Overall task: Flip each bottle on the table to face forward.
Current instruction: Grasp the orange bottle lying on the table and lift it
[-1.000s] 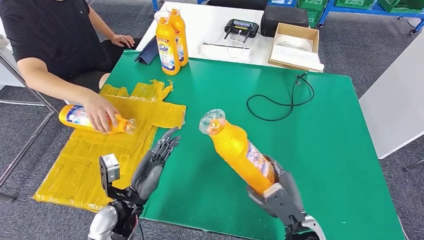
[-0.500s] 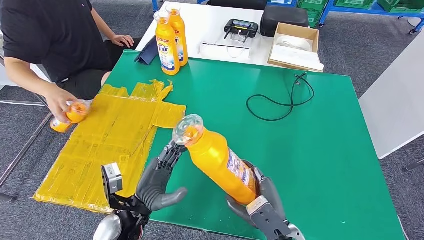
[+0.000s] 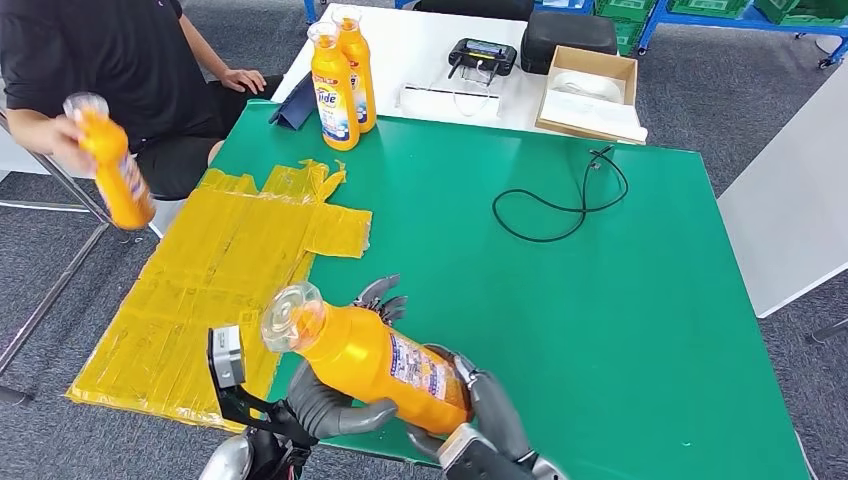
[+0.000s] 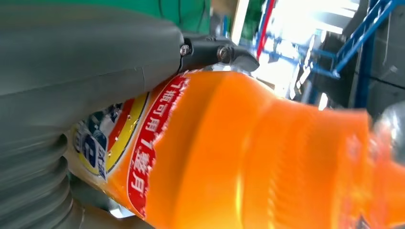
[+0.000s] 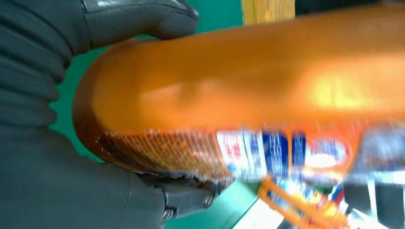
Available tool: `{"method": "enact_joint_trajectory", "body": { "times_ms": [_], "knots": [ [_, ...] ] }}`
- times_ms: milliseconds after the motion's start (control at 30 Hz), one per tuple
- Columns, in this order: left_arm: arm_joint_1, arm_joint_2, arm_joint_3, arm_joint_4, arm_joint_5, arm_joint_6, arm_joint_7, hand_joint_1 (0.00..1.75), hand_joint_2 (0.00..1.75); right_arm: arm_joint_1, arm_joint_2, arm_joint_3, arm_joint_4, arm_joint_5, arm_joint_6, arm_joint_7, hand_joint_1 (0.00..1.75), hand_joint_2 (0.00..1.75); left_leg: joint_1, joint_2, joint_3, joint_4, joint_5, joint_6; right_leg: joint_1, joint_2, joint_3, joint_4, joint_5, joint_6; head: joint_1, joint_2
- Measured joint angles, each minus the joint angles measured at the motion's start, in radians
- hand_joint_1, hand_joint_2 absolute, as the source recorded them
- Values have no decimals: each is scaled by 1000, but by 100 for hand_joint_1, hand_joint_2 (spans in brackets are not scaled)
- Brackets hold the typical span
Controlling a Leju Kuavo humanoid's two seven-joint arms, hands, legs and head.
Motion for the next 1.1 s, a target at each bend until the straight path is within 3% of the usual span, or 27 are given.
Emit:
{"method": "enact_joint_trajectory", "body": {
  "times_ms": [133,367,400,500,533,1100],
  "knots": [
    [1,26,-33,9,106,-12,17,0,175,-23,-25,65,42,11,-9,0,175,175,0,0,0,0,0,0,0,0,0,0,0,0,0,0],
    [9,61,-51,18,138,-13,25,0,175,-48,-55,110,81,13,-12,0,175,175,0,0,0,0,0,0,0,0,-1,0,0,0,0,0],
    [9,65,-52,19,140,-13,26,29,175,-51,-57,113,84,14,-12,0,175,175,0,0,0,0,0,0,0,0,-1,0,0,0,0,0],
    [10,73,-57,23,143,-13,30,160,175,-60,-64,124,96,20,-12,3,175,175,0,0,0,0,0,0,0,0,-1,0,0,0,0,0],
    [10,75,-58,25,141,-12,29,175,175,-62,-66,127,100,21,-12,4,175,175,0,0,0,0,0,0,0,0,-1,0,0,0,0,0],
    [11,81,-63,23,-8,-7,-48,175,175,-69,-76,155,126,24,-24,15,175,175,0,0,0,0,0,0,0,0,-1,0,0,0,0,0]
  ]
}}
